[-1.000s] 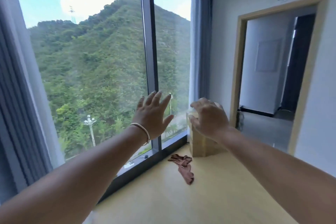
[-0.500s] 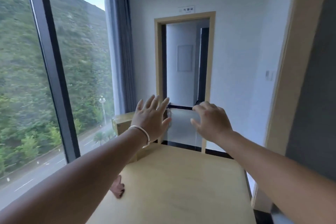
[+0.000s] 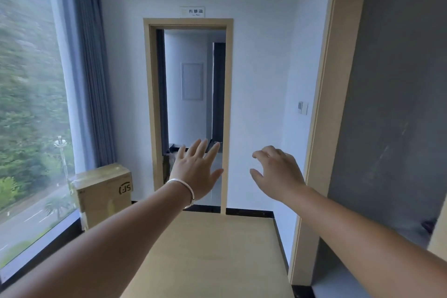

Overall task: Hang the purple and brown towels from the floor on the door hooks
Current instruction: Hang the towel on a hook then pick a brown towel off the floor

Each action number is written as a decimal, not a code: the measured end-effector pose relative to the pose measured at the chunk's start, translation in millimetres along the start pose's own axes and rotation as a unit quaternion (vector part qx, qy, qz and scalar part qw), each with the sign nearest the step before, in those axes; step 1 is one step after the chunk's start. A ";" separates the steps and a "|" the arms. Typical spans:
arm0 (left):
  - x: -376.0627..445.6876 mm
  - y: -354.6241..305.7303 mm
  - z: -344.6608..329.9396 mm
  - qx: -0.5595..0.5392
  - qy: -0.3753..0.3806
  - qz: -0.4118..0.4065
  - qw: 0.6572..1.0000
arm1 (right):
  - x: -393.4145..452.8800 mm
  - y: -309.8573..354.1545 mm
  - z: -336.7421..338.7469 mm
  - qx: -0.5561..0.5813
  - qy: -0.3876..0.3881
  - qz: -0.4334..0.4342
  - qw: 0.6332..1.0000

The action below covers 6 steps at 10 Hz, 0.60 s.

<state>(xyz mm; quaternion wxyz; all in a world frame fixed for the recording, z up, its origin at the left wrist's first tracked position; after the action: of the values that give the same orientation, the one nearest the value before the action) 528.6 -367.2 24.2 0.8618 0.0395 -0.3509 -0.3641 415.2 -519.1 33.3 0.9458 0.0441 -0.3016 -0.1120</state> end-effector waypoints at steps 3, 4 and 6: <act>126.9 52.2 -83.8 -0.010 -0.024 -0.026 0.999 | 133.9 -10.2 -56.1 -0.017 -0.030 -0.013 0.999; 158.0 65.4 -113.4 -0.011 -0.027 -0.031 0.999 | 168.4 -16.0 -80.8 -0.018 -0.026 -0.020 0.999; 211.4 82.5 -175.5 -0.014 -0.018 -0.030 0.999 | 228.6 -44.0 -131.1 -0.021 -0.007 -0.031 0.999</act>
<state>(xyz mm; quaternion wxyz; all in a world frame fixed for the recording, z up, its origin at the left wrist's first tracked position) 792.6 -478.3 40.9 0.8448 0.0311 -0.3596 -0.3951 664.4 -614.2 48.1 0.9404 0.0326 -0.3045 -0.1477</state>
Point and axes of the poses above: each hand's wrist, its own x-axis towards the middle knuckle, its own z-axis out of the back of the hand, y = z × x, the point moved 7 cm from there along x, towards the middle knuckle, and after that the axes turned 12 degrees about x, right-handed, at the moved point
